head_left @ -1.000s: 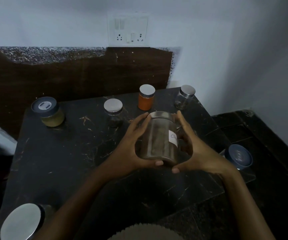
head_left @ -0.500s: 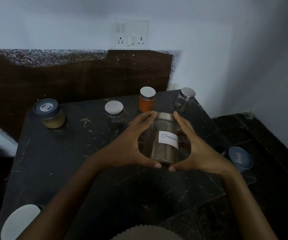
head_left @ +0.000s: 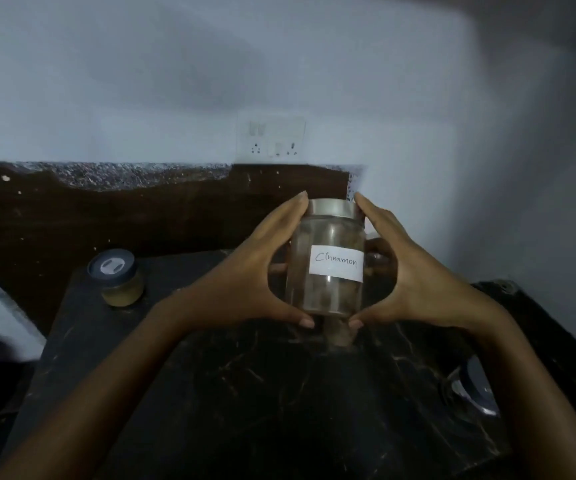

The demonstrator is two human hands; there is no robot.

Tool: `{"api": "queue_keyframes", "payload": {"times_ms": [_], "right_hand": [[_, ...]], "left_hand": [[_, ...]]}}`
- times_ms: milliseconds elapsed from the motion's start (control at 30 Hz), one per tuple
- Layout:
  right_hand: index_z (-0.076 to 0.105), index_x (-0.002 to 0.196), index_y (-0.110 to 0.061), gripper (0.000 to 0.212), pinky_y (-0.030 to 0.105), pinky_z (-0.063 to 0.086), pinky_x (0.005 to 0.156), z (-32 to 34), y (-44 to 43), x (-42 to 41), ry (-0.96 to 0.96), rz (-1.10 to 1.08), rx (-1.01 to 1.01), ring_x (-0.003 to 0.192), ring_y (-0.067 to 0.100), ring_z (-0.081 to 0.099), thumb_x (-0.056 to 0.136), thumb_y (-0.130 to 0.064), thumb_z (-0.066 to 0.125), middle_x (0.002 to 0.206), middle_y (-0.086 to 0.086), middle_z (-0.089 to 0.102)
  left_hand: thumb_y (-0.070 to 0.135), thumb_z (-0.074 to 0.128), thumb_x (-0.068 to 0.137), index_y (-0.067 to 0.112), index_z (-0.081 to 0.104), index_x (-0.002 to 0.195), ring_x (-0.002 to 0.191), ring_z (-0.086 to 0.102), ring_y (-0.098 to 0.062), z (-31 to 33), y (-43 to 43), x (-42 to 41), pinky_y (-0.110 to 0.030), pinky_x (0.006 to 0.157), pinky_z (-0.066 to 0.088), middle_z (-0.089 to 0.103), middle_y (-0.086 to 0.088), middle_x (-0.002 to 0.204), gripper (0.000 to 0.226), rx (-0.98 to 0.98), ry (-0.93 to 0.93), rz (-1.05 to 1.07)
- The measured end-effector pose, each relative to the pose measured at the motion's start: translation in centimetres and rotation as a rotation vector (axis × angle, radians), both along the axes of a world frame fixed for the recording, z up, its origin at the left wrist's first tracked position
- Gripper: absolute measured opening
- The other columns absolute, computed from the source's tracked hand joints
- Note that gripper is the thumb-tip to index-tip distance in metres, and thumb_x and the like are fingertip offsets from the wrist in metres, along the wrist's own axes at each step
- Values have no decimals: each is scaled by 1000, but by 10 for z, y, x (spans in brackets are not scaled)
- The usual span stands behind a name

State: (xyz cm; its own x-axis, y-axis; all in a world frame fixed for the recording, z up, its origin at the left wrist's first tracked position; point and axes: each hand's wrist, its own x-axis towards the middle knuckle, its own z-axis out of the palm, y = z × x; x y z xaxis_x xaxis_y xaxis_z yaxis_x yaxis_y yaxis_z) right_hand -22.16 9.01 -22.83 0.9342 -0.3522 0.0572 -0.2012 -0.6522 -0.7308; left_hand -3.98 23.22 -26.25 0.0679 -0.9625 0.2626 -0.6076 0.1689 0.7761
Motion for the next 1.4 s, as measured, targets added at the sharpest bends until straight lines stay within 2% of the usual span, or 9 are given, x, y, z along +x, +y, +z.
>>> {"api": "queue_keyframes", "payload": {"times_ms": [167,267,533,733,800,933,1067,1267,1400], "right_hand": [[-2,136,-54,127,32,43,104,56,-5,30,-174,43,-131,130,4,35,49,-34,88,130,-46,11],[-5,130,-57,123,33,43,103,92,-9,49,-273,51,-251,131,8,34,51,-33,86,132,-38,12],[-8,143,-43,134,16,48,92,188,-15,99,-491,117,-526,128,0,34,53,-24,89,140,-27,9],[-7,144,-35,134,-5,38,79,255,-23,147,-644,128,-623,112,-21,32,52,-21,89,132,-21,14],[-6,145,-34,134,-5,38,75,272,-25,166,-689,116,-626,108,-15,39,51,-20,90,133,-17,15],[-4,147,-27,133,6,48,75,301,-30,206,-728,140,-614,116,6,41,53,-15,89,143,-7,10],[-5,147,-23,131,13,45,80,321,-32,246,-722,134,-656,118,9,37,54,-15,88,145,-2,7],[-2,146,-19,130,15,34,90,334,-39,302,-647,127,-708,117,10,30,52,-10,87,146,4,8],[2,145,-23,128,19,31,97,336,-44,331,-600,173,-610,133,17,21,49,-11,85,149,2,1]], "left_hand": [[42,84,57,38,5,146,141,11,4,61,-3,26,-10,99,38,-4,28,153,118,-181,-171,92],[47,81,60,37,8,146,139,13,7,96,-5,44,-10,104,31,2,23,155,113,-307,-338,176],[42,72,63,34,18,146,134,35,-3,188,-2,85,-14,96,43,26,11,153,99,-654,-562,257],[40,71,68,21,34,143,119,47,4,241,0,126,-9,99,38,50,13,133,86,-830,-674,498],[33,73,72,19,40,140,123,45,4,250,0,144,-10,103,34,49,13,132,77,-872,-643,590],[28,65,86,17,27,146,140,9,-3,254,-12,189,-29,116,12,21,9,151,72,-765,-711,825],[43,54,90,11,2,149,143,-16,-24,250,-29,225,-40,115,-5,-11,-9,157,86,-471,-895,1038],[38,69,77,2,12,148,144,-3,-30,238,-32,245,-42,112,5,-3,-16,156,98,-425,-1060,1127],[38,68,76,3,11,148,144,-4,-27,236,-28,249,-39,113,4,-4,-14,156,99,-417,-1087,1101]]}}
